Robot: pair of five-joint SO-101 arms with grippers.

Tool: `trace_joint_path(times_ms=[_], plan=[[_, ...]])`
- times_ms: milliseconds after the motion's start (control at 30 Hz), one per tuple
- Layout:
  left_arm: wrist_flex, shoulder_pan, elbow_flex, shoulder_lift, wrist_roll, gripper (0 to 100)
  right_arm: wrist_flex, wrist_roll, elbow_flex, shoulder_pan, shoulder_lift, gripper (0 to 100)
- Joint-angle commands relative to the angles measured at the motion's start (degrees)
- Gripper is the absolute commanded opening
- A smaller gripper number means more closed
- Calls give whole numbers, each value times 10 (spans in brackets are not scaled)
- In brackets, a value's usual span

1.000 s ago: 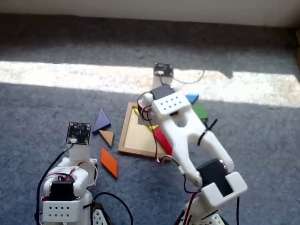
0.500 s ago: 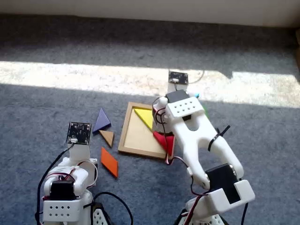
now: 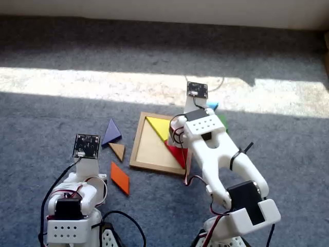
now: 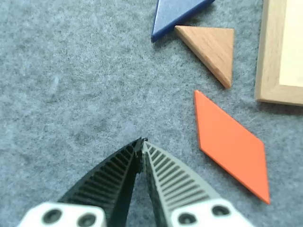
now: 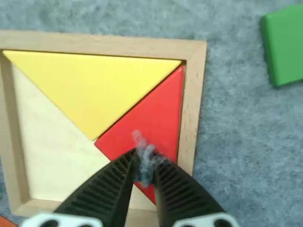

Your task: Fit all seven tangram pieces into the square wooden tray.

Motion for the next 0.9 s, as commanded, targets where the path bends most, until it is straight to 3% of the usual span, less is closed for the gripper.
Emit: trace_joint_path(times_ms=[0, 400, 600, 867], plan=[[2, -7, 11, -22, -4, 6, -13, 7, -4, 6, -24, 16], [2, -7, 11, -22, -4, 6, 42, 7, -7, 5, -91, 16], [2, -7, 11, -22, -4, 6, 44, 9, -5, 40, -147, 16], [2, -7, 11, -22, -4, 6, 44, 207, -8, 126, -157, 19]])
